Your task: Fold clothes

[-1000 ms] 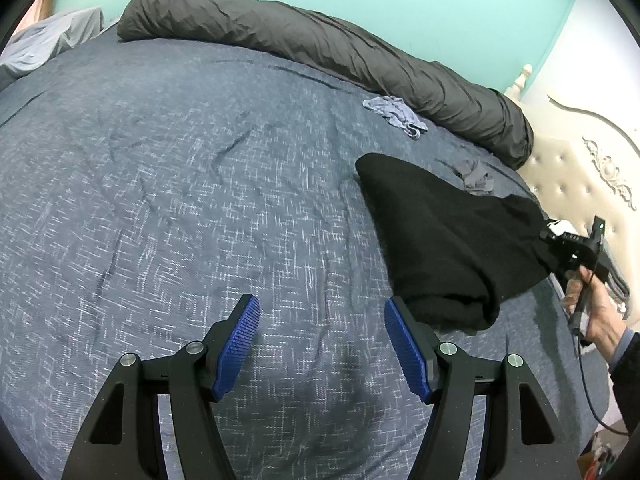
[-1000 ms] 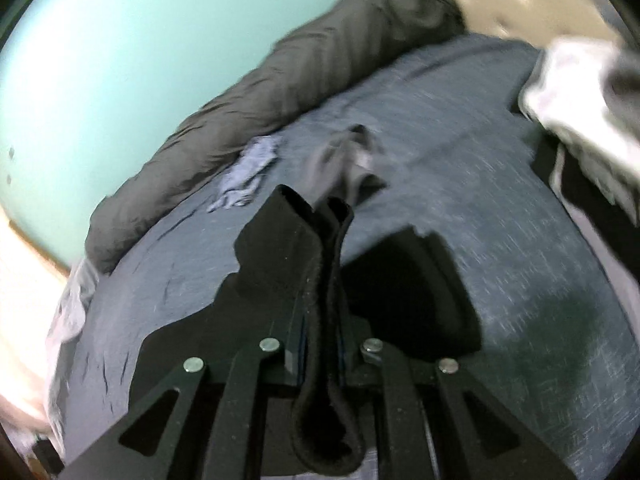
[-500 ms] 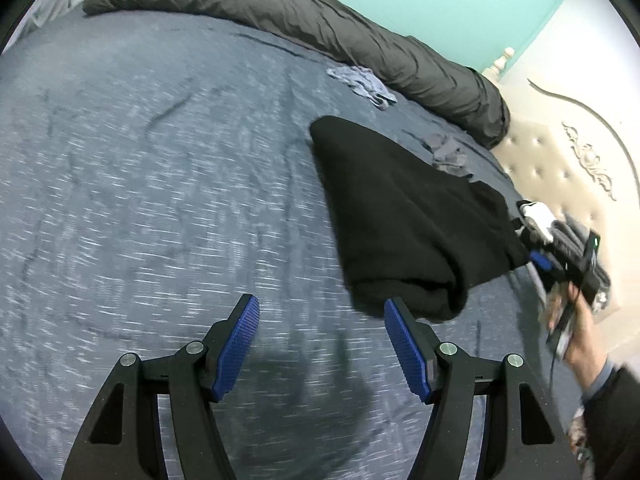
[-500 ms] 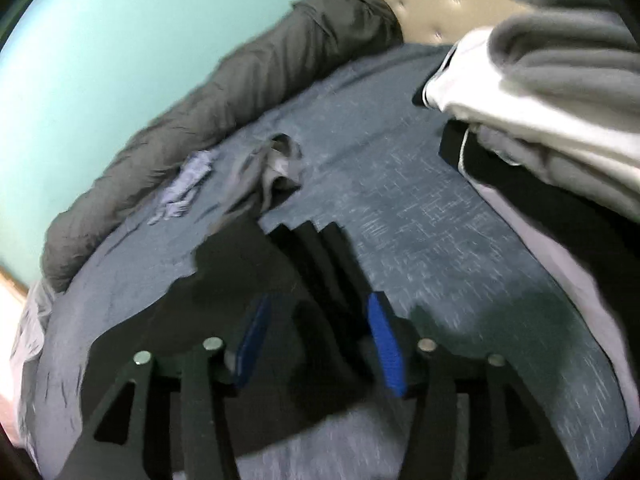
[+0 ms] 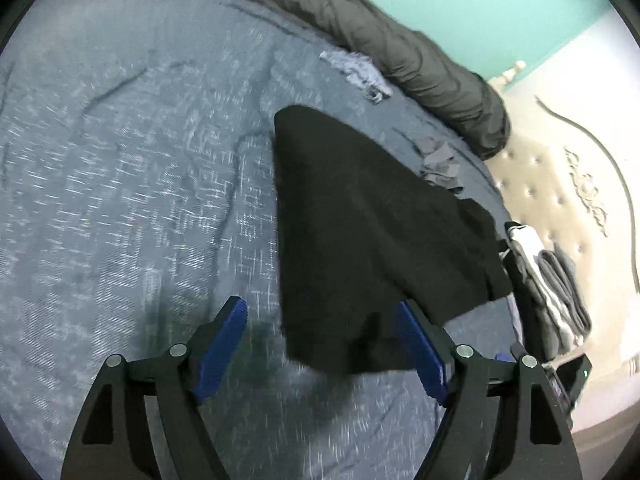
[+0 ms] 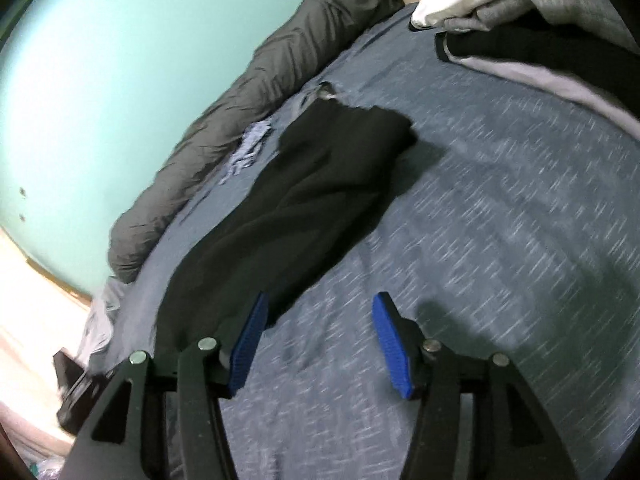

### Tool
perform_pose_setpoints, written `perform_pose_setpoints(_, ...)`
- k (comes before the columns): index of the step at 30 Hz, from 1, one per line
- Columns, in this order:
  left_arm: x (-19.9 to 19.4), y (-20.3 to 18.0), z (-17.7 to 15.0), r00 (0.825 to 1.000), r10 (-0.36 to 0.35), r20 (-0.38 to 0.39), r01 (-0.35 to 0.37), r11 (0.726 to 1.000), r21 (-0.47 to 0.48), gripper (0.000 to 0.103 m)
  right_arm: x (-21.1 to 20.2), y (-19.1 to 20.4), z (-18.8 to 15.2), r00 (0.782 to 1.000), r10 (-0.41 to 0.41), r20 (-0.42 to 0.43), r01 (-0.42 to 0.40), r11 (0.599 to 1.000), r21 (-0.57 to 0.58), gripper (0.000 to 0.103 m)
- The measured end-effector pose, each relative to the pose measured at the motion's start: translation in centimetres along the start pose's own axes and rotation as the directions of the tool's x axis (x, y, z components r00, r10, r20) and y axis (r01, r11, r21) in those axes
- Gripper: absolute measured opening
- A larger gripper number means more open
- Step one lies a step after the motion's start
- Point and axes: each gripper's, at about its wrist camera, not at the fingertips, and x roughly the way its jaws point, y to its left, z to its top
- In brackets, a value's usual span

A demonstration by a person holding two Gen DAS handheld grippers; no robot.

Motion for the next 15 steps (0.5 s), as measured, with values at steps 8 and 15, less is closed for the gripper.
perform_pose_setpoints(8, 3.9, 0.6, 0.5, 0.998, -0.026, -0.063, 0.020, 0.996, -0.087, 0.080, 0.9, 1.1, -1.1, 0.999, 0.051, -0.011, -0.052, 0.997, -0.054, 0.056)
perform_pose_setpoints(15, 5.1, 0.2, 0.7, 0.996, -0.061, -0.072, 0.054, 0.994, -0.098, 0.060, 1.1, 0.7, -0.9, 0.998, 0.068, -0.002, -0.068, 0.998, -0.016, 0.057)
